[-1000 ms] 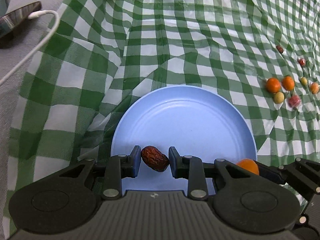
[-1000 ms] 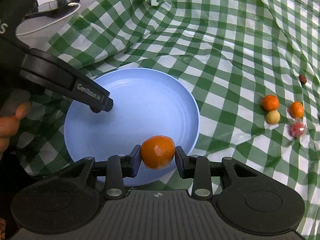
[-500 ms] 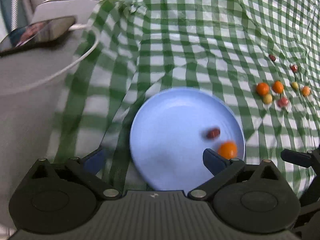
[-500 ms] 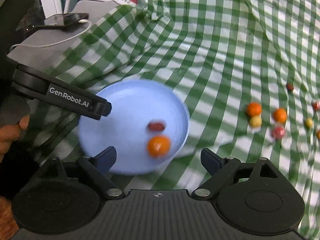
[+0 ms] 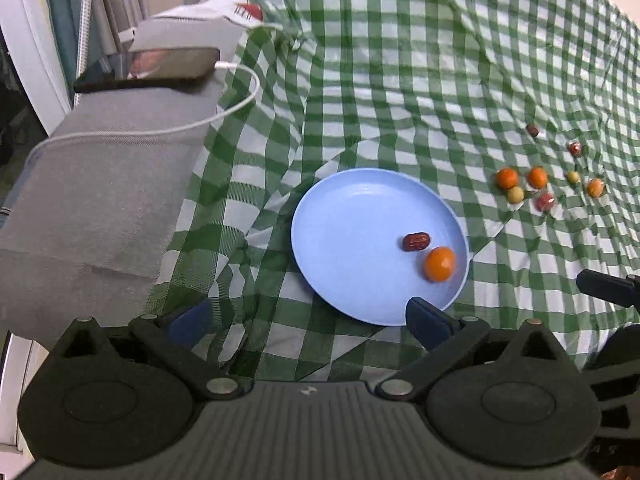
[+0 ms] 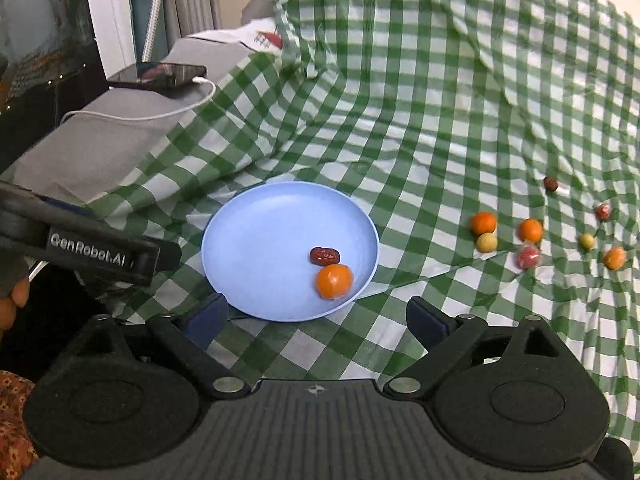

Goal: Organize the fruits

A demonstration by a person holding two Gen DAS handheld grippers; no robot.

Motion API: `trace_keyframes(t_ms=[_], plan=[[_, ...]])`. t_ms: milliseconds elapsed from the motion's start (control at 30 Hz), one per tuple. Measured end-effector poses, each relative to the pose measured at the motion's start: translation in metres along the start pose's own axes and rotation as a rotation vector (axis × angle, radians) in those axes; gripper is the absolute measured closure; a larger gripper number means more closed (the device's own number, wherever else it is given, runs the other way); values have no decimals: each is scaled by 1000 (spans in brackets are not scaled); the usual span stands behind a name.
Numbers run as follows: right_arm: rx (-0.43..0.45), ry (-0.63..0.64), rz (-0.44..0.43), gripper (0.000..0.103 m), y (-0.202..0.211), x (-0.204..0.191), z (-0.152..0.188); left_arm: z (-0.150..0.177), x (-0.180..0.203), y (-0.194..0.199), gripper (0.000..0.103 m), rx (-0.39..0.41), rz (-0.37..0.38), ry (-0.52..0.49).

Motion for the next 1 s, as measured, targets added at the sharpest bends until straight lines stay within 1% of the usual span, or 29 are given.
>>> trace_keyframes(t_ms=[200, 433, 667, 1000], plan=[[54, 6, 12, 6, 23, -4, 4, 7, 8, 20, 0, 40, 8, -20], [95, 7, 17, 6, 38, -4, 3, 6, 16, 39, 0, 91, -1, -45], [113, 13, 23, 5, 44, -9, 4, 8, 15, 45, 0, 103, -3, -40], [115, 21, 24, 5, 46, -10, 3, 8, 11, 47, 0, 109, 0, -31]])
Point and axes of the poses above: each gripper's, at about its wrist camera, not at the fingertips, and y roughly against the way its jaws point, x to its right, z to its underside, the point moved 6 cm from there along -y, roughly the way its jaws point, and after that the axes turned 3 degrees about -y, right-handed, at the moved point
